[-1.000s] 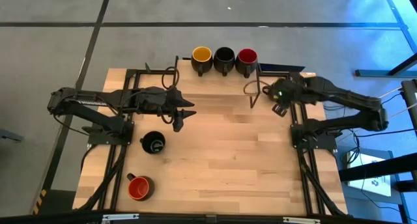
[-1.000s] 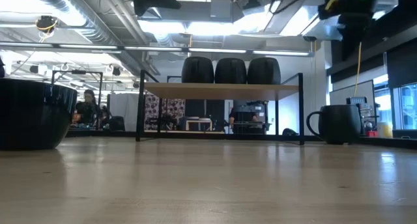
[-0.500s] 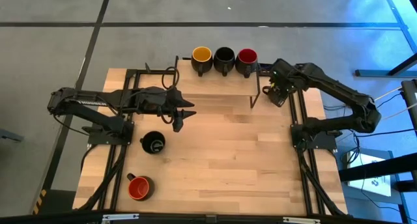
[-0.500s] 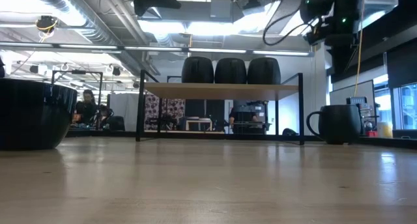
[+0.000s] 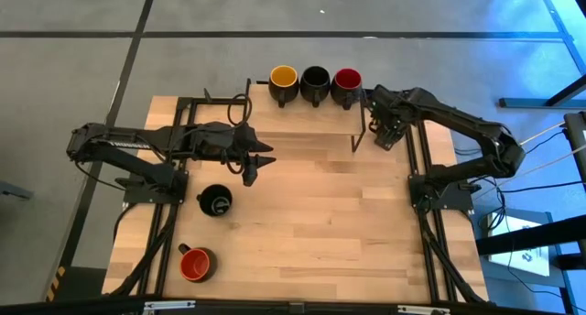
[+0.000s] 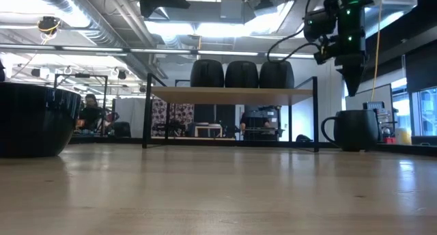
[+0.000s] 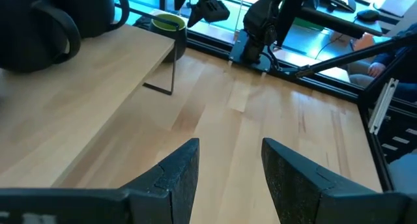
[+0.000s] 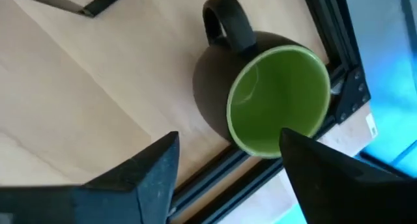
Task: Place coffee mugs
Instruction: Put the green mug on the shelf
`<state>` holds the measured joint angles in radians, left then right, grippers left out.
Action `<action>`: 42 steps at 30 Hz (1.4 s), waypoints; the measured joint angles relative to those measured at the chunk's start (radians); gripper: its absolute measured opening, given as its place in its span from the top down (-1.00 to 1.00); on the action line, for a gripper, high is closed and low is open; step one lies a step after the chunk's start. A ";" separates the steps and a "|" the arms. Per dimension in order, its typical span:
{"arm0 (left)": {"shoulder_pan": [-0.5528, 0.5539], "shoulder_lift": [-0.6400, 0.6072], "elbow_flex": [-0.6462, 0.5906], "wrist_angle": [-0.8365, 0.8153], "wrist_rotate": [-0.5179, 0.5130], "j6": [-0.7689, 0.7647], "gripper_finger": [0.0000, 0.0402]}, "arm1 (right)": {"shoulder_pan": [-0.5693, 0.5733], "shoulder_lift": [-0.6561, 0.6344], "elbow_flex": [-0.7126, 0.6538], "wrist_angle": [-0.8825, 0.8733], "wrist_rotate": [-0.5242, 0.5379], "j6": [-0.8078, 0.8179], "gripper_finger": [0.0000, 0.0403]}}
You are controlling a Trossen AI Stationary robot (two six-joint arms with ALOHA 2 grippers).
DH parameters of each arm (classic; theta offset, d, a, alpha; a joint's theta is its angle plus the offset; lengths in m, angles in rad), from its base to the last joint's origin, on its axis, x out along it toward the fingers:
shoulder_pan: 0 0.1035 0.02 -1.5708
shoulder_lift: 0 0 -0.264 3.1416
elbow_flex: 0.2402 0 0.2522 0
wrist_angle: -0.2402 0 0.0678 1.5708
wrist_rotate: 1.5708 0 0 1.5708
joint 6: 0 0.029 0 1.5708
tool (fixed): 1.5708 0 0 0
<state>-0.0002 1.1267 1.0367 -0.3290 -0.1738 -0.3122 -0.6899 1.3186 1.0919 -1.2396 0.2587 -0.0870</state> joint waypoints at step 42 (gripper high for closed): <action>0.000 0.000 0.000 0.000 0.000 0.001 0.20 | 0.002 0.002 -0.267 0.215 -0.024 -0.155 0.93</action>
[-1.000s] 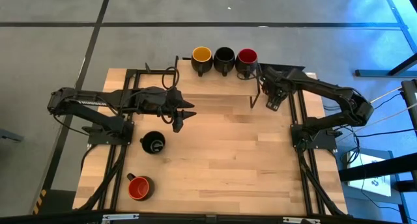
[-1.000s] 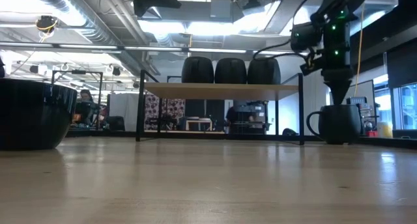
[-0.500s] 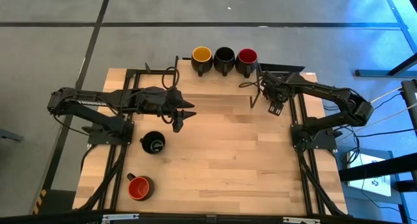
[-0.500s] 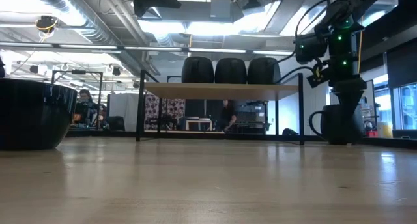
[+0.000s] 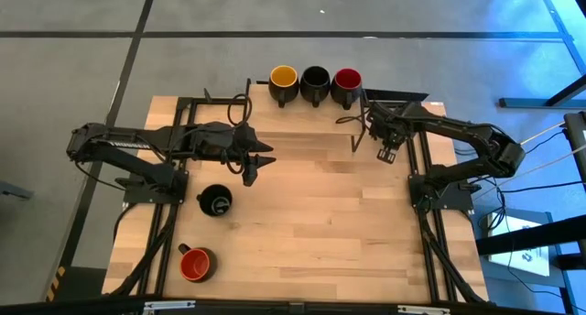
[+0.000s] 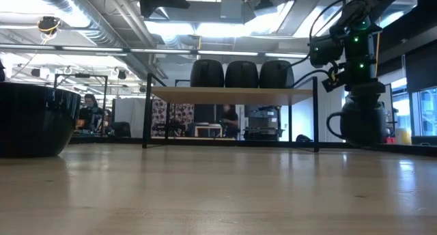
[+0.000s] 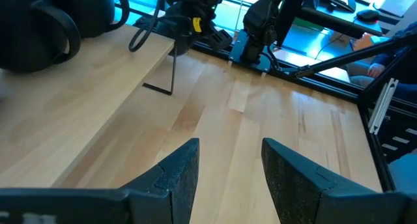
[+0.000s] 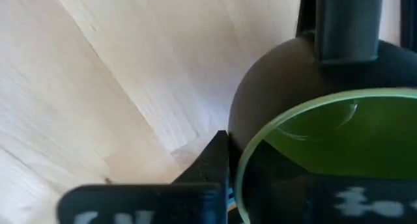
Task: Place coffee mugs
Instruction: Put the green mug on the shelf
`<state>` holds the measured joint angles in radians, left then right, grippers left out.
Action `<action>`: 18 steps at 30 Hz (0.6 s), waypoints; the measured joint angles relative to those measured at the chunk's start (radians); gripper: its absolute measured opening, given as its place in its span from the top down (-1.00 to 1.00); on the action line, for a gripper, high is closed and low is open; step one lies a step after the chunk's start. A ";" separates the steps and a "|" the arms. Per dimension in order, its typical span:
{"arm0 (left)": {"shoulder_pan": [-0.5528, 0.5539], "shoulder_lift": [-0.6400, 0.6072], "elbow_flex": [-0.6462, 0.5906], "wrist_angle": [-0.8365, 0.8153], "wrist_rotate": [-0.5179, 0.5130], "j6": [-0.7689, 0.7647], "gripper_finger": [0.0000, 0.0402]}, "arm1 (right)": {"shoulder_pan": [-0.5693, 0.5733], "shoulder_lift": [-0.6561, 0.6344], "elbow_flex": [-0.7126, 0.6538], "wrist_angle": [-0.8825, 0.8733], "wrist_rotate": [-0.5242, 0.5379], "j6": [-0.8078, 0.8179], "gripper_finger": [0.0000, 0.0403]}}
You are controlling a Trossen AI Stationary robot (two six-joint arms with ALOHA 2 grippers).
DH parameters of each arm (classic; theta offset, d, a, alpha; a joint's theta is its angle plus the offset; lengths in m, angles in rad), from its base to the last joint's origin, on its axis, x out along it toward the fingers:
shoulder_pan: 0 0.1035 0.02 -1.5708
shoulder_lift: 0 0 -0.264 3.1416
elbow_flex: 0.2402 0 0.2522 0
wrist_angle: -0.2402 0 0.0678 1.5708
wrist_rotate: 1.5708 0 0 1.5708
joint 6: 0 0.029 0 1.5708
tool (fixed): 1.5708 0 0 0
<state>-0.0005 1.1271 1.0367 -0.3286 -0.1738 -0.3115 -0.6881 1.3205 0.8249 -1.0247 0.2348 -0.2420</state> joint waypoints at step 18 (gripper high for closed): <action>0.000 0.000 0.000 0.000 0.000 0.000 0.20 | 0.010 -0.154 0.159 -0.230 -0.130 0.055 0.98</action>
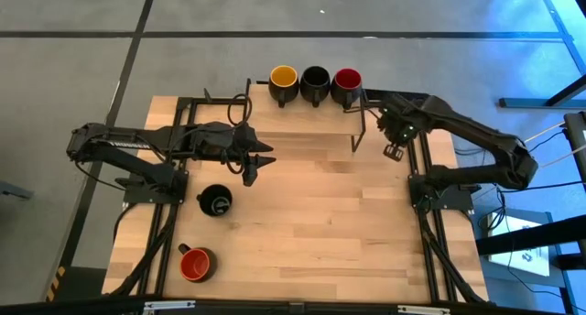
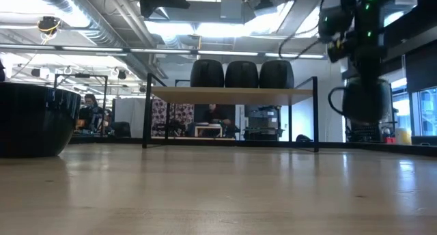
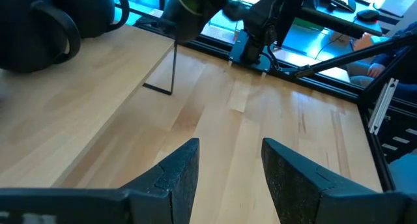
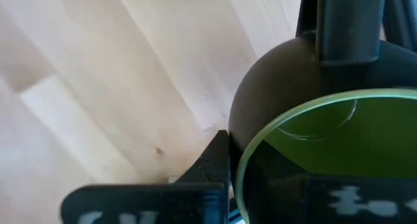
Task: Place coffee mugs
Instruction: Put the green mug on the shelf
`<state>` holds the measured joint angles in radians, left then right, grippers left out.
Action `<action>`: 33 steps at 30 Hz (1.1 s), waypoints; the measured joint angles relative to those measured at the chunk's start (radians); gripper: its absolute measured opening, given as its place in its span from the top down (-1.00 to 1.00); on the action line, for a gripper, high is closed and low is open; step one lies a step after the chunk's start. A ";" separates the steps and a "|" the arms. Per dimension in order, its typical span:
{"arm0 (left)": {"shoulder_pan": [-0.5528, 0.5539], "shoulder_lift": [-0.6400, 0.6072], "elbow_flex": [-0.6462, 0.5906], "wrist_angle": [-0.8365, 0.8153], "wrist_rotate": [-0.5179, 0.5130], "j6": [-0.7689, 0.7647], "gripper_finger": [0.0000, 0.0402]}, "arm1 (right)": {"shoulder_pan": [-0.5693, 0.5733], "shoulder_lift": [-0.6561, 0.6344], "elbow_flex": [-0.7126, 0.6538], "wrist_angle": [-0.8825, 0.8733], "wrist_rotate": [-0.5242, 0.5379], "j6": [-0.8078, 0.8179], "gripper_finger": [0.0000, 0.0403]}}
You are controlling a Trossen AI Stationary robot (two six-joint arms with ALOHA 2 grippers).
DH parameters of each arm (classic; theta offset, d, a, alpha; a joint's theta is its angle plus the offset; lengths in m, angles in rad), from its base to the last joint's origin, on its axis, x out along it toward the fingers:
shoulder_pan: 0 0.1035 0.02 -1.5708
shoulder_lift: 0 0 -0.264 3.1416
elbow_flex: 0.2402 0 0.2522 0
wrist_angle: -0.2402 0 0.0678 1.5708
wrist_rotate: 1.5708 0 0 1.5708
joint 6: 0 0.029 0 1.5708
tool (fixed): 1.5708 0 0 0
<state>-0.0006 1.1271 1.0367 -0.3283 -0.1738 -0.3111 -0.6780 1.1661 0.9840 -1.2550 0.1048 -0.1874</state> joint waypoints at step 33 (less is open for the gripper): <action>0.000 0.000 0.000 0.001 0.000 0.088 0.20 | 0.954 0.205 0.203 0.019 -0.213 -0.142 0.97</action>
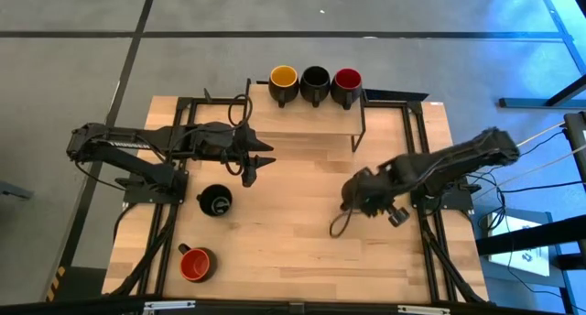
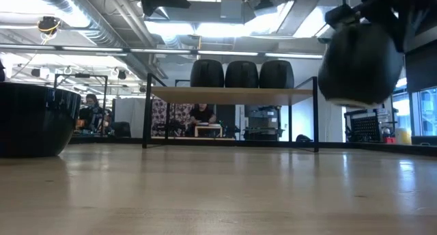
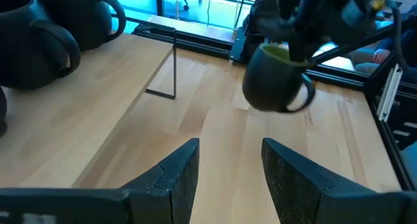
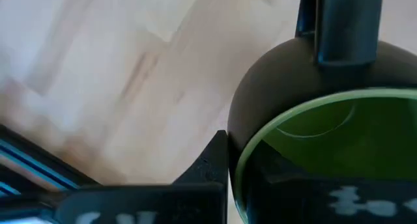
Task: Place coffee mugs
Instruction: Put the green mug on the shelf
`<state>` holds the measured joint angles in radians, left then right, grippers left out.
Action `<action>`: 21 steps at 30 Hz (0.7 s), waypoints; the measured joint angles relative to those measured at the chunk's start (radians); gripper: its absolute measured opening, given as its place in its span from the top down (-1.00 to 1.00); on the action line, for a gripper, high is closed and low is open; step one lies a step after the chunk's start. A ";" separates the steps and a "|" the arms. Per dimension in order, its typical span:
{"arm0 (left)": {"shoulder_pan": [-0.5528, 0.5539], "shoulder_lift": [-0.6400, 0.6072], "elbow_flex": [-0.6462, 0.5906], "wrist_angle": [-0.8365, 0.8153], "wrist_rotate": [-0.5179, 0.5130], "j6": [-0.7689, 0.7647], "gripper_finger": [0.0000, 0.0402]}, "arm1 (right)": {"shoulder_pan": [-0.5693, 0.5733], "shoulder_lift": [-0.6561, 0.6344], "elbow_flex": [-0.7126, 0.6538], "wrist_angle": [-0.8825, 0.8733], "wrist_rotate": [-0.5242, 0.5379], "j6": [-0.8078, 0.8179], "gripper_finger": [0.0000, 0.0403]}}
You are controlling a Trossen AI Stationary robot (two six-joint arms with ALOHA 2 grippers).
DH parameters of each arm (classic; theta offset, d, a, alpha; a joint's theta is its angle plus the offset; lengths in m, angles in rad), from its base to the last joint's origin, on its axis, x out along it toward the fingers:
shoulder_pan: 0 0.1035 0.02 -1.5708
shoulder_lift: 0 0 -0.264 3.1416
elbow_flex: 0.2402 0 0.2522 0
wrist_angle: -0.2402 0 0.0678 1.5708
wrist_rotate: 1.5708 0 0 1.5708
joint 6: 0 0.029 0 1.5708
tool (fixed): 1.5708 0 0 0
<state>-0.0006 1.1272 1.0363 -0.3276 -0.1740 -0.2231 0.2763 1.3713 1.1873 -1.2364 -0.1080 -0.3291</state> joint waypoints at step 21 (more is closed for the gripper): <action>0.000 0.000 0.000 0.050 -0.047 0.024 0.20 | 0.071 0.270 -0.001 0.033 -0.067 -0.306 0.96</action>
<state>-0.0006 1.1275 1.0363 -0.2778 -0.2213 -0.1989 0.3473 1.6408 1.1866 -1.2036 -0.1747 -0.6348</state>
